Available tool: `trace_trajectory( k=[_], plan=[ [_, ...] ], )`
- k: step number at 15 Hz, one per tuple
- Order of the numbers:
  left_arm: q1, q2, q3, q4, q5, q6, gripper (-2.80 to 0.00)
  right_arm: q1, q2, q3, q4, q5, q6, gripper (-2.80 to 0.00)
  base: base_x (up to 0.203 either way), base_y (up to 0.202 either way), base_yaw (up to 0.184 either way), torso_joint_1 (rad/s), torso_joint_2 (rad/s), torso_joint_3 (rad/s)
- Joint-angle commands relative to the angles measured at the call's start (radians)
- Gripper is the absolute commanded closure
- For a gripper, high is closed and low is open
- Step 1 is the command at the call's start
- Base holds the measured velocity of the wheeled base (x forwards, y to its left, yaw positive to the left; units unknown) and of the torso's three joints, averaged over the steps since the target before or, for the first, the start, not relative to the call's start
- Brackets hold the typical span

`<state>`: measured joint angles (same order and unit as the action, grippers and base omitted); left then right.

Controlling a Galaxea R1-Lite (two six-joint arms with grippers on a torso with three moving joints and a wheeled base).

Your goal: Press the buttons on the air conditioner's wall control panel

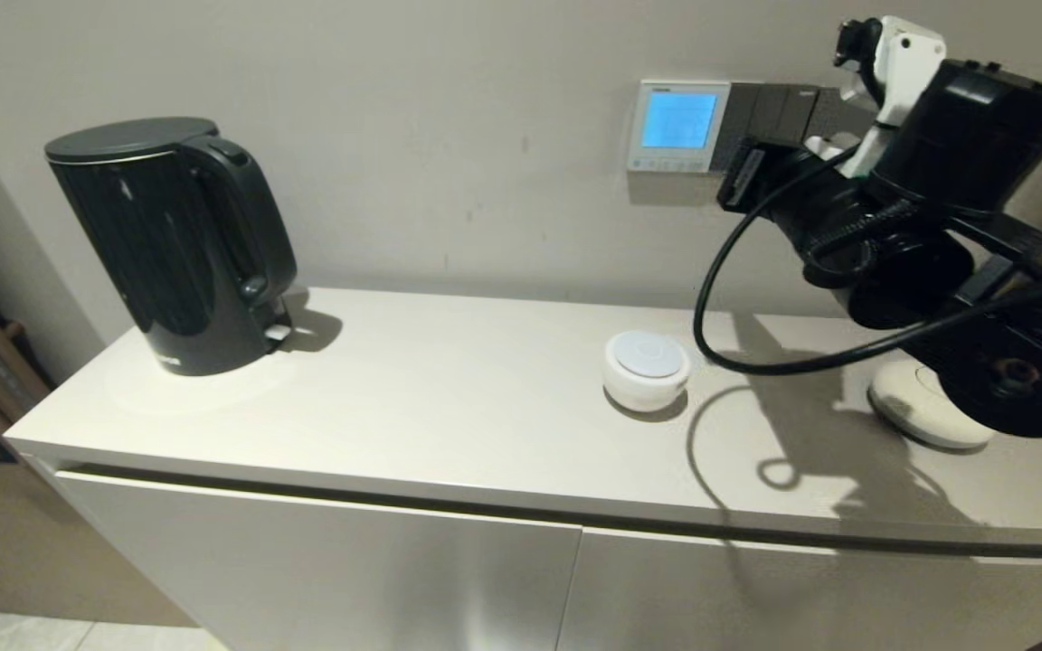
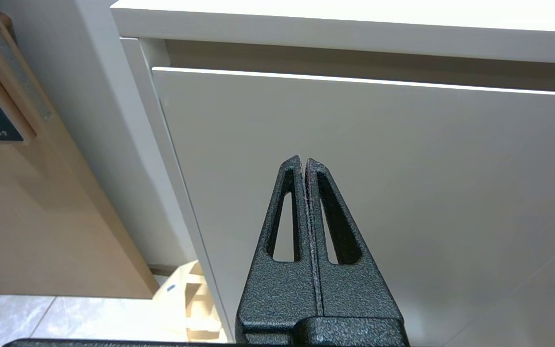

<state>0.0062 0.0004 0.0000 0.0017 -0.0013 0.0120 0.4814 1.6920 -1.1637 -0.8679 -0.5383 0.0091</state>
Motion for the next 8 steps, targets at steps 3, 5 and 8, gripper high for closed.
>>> trace_trajectory(
  k=[3, 5, 8],
  plan=[
    [0.001, 0.0, 0.0, 0.0, 0.0, 0.0, 0.0, -0.072, -0.258, 0.307, -0.005, -0.008, -0.015, 0.0, 0.0, 0.0, 0.0, 0.0, 0.0, 0.0],
    [0.0, 0.0, 0.0, 0.0, 0.0, 0.0, 0.0, -0.147, -0.378, 0.432, -0.001, -0.011, -0.031, 0.0, 0.0, 0.0, 0.0, 0.0, 0.0, 0.0],
    [0.0, 0.0, 0.0, 0.0, 0.0, 0.0, 0.0, -0.293, -0.553, 0.59, 0.016, -0.019, -0.085, 0.0, 0.0, 0.0, 0.0, 0.0, 0.0, 0.0]
  ],
)
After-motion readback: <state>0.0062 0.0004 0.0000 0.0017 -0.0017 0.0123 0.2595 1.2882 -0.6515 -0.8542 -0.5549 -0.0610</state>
